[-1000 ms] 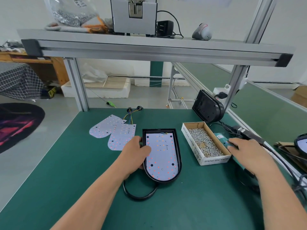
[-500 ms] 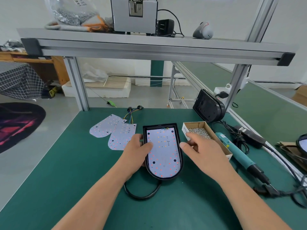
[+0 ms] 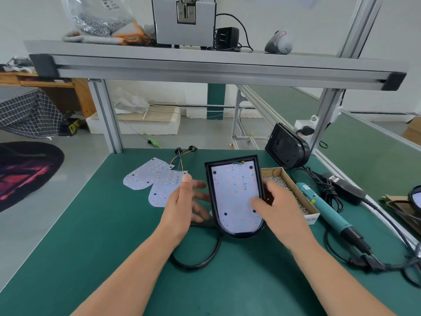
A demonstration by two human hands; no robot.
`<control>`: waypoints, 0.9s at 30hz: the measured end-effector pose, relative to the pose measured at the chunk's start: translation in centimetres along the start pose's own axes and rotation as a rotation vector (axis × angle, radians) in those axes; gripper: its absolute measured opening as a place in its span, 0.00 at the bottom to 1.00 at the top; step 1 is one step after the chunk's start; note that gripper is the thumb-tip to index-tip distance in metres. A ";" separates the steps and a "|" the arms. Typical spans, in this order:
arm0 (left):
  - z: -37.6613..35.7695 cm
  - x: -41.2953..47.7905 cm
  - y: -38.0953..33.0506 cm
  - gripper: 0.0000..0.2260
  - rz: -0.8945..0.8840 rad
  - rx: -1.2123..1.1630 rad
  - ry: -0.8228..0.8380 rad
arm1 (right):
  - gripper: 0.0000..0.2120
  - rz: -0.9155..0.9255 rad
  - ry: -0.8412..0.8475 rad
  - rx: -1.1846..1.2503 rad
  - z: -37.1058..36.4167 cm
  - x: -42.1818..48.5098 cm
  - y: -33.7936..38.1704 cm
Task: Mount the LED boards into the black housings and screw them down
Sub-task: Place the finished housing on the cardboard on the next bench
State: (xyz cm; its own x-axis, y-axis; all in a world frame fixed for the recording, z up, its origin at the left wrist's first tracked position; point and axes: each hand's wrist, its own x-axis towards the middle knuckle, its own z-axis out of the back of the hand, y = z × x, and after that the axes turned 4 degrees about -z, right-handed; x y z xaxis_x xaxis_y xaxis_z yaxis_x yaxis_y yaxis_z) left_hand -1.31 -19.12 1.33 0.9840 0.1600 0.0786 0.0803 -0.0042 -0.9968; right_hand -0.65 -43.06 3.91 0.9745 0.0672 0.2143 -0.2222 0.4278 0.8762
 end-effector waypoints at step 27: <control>-0.8 -2.0 -2.6 0.04 -0.156 0.066 0.460 | 0.45 0.393 0.612 -0.654 2.1 -0.5 0.2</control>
State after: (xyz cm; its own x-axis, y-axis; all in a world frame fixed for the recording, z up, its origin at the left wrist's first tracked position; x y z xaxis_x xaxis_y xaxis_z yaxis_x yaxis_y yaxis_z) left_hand -3.39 -20.20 3.77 0.9304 -0.2995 0.2116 0.2369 0.0505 -0.9702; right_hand -1.29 -44.89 4.91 0.7244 0.6892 0.0167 -0.6527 0.6778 0.3385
